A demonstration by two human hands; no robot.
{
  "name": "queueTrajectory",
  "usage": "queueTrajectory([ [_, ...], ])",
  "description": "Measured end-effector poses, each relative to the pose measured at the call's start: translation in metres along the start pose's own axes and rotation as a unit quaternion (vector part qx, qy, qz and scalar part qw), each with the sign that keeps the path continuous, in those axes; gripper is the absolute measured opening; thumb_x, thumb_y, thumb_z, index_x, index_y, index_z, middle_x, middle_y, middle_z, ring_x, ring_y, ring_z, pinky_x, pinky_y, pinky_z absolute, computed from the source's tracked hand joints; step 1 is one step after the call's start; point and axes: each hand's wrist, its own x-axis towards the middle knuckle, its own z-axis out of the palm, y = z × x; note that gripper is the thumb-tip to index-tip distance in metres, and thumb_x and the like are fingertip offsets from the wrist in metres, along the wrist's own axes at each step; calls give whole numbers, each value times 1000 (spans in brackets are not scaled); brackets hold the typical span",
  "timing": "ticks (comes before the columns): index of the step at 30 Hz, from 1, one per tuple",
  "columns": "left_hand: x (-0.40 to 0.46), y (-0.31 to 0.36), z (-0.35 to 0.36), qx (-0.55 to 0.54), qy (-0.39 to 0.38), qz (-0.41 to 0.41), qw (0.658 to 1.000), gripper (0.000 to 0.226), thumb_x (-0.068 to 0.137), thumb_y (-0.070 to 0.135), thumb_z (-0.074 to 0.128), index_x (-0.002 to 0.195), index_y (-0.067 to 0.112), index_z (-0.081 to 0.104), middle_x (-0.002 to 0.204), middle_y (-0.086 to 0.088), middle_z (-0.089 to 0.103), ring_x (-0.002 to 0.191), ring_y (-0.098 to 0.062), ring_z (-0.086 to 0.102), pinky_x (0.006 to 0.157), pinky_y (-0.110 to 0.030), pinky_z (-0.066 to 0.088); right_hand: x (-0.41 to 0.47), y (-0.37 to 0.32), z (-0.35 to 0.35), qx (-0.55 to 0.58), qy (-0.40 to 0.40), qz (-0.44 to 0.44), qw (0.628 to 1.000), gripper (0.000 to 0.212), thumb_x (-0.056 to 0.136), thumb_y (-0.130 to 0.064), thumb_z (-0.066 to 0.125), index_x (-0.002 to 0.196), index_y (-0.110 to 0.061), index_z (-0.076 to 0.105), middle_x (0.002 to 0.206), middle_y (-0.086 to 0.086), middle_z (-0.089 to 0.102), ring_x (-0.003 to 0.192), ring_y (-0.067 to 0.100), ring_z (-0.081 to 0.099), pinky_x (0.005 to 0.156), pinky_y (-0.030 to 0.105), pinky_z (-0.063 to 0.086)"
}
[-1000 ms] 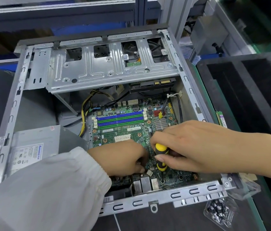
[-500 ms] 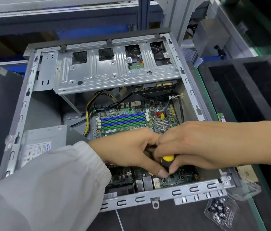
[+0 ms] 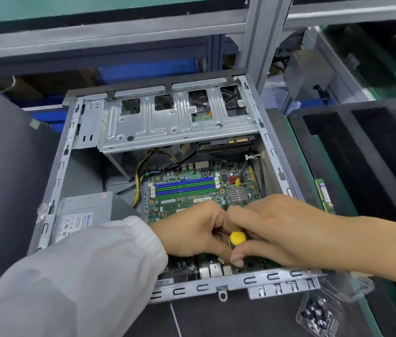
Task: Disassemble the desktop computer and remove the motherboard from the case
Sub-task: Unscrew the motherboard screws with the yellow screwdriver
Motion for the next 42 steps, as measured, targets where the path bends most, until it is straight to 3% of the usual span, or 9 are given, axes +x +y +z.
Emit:
queueTrajectory([
  [4,-2,1,7,24,38,3,999,26,74,3,78,98,-5,72,71,8,65,69,-7,56,70,-25,48,0,3,1,7,-18,-22,1000,21,95,-47,41,92,-30,30,72,-10,47,60,12,45,55,30,43],
  [11,-10,8,7,77,45,-10,996,19,75,4,79,68,12,63,55,16,55,54,5,47,57,-12,37,6,3,-6,23,-71,-68,995,16,97,-24,49,89,-21,36,79,-6,38,71,8,35,59,21,28],
  [19,-8,3,12,93,62,0,994,3,83,-4,67,84,-4,70,57,5,59,54,10,50,57,-3,37,-4,-9,4,-158,-8,14,987,56,86,-66,4,101,-24,38,75,0,55,68,23,51,57,35,34],
  [22,-6,5,12,66,55,7,996,22,80,2,74,101,7,74,80,-9,73,61,2,56,62,-11,43,-3,-8,13,-191,-10,23,981,64,86,-60,0,116,-21,41,82,1,58,76,25,56,55,33,29],
  [26,-7,5,9,-9,10,12,1000,37,81,-6,69,114,12,68,93,-39,63,78,-26,55,77,-37,48,-7,-14,16,-175,-10,35,984,66,87,-57,0,127,-20,38,88,0,53,73,20,41,56,33,26],
  [29,-6,5,7,-13,-14,6,1000,38,83,-6,67,115,15,68,91,-46,57,77,-30,48,75,-41,42,-11,-16,16,-176,-20,33,984,68,86,-56,-2,125,-19,39,90,1,53,72,18,35,57,33,27],
  [34,-1,5,14,49,28,13,998,23,82,-5,68,103,5,72,82,-34,65,65,-26,50,68,-35,46,-11,-20,14,-204,-2,56,977,53,94,-49,6,112,-15,43,77,3,56,63,21,47,48,33,29],
  [37,-2,4,15,81,50,8,995,16,83,-2,70,98,3,74,87,-25,71,74,-37,64,78,-46,55,-9,-28,17,-231,-8,95,968,45,99,-47,16,110,-13,42,68,5,57,57,25,49,43,31,27],
  [42,-7,1,18,116,81,4,990,11,82,2,72,90,-6,72,84,-25,70,75,-39,64,75,-50,53,-5,-41,17,-283,20,125,951,36,72,-42,74,57,-14,58,39,-1,24,28,18,33,38,24,15],
])
